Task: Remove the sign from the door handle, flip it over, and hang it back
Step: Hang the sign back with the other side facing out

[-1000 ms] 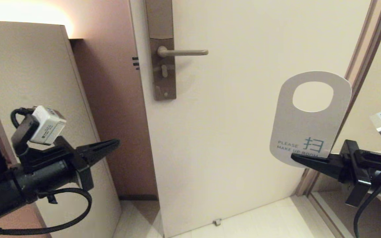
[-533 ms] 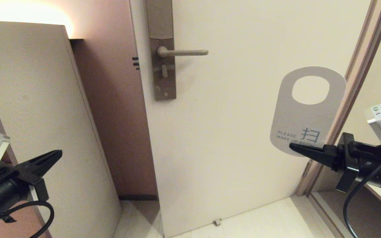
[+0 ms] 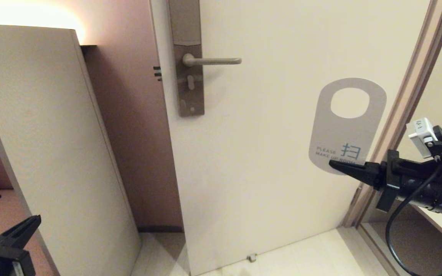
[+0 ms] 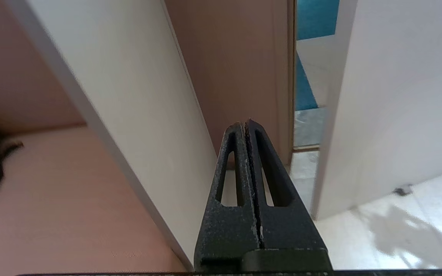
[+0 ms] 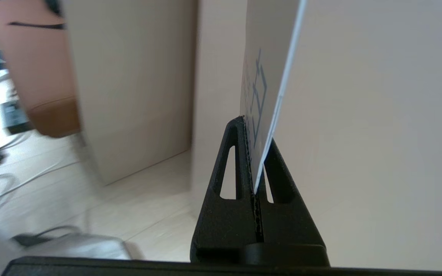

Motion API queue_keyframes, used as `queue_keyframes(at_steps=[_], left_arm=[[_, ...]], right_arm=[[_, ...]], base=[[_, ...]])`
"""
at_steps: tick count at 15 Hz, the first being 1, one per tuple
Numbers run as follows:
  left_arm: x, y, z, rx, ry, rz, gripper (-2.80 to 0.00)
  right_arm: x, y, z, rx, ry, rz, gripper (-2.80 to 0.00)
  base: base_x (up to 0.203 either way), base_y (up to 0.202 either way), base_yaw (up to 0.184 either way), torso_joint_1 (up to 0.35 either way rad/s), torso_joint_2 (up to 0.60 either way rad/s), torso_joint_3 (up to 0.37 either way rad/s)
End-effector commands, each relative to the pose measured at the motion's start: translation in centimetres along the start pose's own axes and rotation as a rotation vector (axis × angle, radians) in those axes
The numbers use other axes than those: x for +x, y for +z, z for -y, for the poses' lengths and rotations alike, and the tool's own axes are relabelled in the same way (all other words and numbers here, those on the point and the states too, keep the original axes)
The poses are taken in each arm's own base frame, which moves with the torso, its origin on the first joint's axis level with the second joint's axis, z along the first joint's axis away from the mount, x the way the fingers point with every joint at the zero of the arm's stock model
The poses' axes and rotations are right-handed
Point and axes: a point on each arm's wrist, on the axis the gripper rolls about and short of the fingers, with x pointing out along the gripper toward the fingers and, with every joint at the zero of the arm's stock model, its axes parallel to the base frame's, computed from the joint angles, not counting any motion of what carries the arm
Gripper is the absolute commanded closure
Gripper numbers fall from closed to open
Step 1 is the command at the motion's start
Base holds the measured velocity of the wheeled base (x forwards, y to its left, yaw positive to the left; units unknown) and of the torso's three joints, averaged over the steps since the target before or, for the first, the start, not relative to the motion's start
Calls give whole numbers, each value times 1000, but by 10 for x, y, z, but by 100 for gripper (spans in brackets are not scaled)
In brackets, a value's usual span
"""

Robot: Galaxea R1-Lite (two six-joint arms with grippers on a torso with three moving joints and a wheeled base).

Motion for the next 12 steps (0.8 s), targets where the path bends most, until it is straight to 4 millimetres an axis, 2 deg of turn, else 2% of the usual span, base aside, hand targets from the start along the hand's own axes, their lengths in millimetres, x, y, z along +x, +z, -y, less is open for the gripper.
queue_keyframes(at_steps=[1, 4, 7, 12], left_arm=[[-12, -5, 0, -23, 9, 17, 0], [-25, -11, 1, -43, 9, 10, 0], [-45, -21, 2, -59, 11, 27, 0], [-77, -49, 6, -70, 6, 30, 0]], right_arm=[[6, 5, 7, -15, -27, 13, 0], [14, 17, 18, -34, -61, 41, 0], [20, 19, 24, -39, -81, 46, 0], [29, 25, 35, -52, -129, 57, 0]], base=[[0, 0, 0, 0, 0, 0], [0, 0, 0, 0, 0, 0], [0, 0, 0, 0, 0, 0], [0, 0, 0, 0, 0, 0]])
